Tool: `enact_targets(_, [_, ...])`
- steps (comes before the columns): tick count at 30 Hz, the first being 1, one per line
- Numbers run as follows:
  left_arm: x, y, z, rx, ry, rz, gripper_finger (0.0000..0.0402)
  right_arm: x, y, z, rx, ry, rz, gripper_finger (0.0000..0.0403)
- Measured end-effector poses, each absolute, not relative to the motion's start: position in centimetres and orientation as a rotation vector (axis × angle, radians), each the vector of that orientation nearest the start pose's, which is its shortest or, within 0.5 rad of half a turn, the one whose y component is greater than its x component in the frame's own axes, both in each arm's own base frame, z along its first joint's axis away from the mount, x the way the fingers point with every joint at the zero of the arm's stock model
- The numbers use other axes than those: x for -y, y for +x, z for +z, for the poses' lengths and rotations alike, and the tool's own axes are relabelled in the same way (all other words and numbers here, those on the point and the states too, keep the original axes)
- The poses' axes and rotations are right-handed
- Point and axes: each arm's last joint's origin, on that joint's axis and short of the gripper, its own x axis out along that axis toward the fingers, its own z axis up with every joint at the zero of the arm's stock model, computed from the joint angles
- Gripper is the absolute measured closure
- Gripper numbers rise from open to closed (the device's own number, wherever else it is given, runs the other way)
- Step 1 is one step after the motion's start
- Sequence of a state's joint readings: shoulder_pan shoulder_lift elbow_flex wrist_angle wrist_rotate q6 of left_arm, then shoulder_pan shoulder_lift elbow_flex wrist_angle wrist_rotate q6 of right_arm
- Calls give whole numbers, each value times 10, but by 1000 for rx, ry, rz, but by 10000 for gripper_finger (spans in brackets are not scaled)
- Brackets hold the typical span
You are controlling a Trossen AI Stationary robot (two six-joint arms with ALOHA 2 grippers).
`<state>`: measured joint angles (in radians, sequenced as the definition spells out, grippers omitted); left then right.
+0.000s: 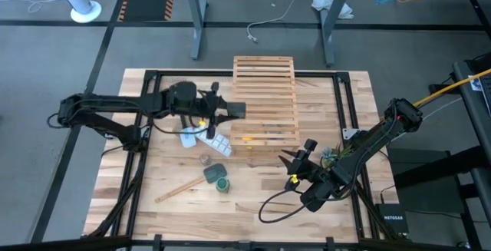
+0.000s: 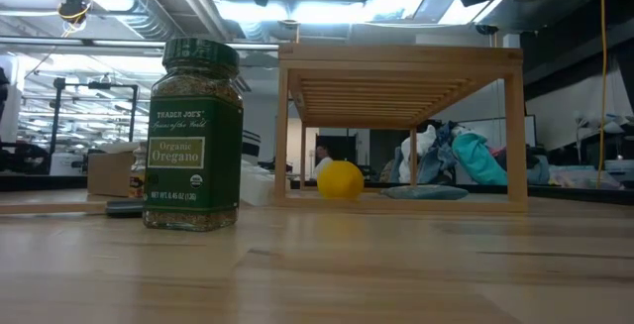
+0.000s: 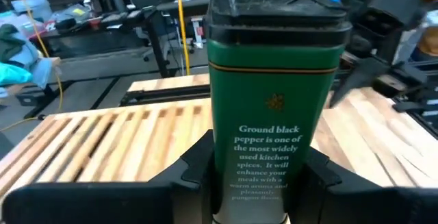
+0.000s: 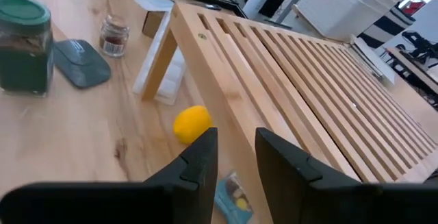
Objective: Shelf spices
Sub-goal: Remove the black seasoning can from the shelf
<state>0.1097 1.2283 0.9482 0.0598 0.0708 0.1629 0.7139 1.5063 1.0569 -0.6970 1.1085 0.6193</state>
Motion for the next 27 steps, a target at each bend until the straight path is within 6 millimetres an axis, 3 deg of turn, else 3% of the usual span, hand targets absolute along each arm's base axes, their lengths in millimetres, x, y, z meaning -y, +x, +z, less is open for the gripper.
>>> enact_targets(9, [25, 277, 308, -332, 131, -15, 295, -161, 225, 240, -598, -398, -538, 299])
enact_targets(17, [81, 266, 307, -324, 122, -36, 295, -158, 207, 259, -564, -391, -510, 299])
enact_targets(27, [136, 281, 271, -354, 88, -43, 295, -172, 174, 276, -473, -423, -421, 299])
